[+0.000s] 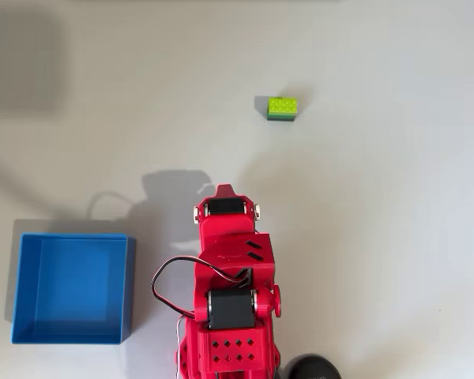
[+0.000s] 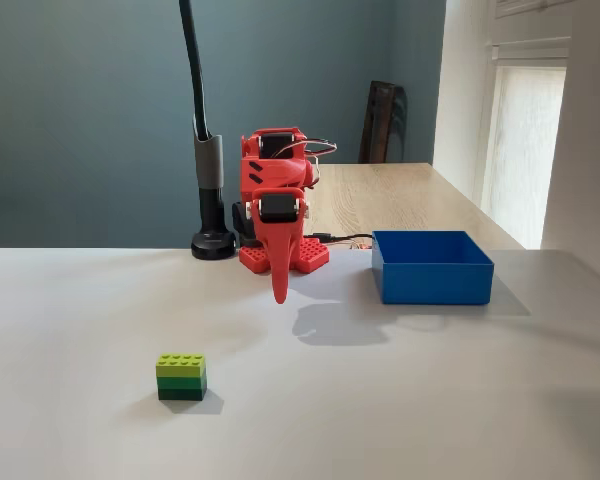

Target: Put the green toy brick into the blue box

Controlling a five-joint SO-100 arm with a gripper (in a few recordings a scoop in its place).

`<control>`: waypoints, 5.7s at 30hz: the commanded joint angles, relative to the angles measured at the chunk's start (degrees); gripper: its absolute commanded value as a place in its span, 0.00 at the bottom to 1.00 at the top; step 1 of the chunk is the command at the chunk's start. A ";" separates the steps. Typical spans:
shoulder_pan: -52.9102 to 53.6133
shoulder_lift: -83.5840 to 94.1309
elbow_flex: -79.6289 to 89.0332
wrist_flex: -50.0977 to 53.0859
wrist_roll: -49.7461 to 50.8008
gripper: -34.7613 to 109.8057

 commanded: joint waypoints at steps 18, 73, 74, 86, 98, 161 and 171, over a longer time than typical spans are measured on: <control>0.09 1.14 0.79 0.26 0.53 0.24; 16.44 -81.83 -84.55 21.01 -13.54 0.41; 16.70 -83.50 -85.69 21.01 -13.80 0.41; 17.93 -101.16 -97.47 21.09 -16.44 0.40; 18.02 -114.08 -109.07 21.09 -16.00 0.40; 5.89 -107.84 -120.85 33.84 -12.66 0.24; -6.15 -92.02 -107.75 35.16 -11.34 0.24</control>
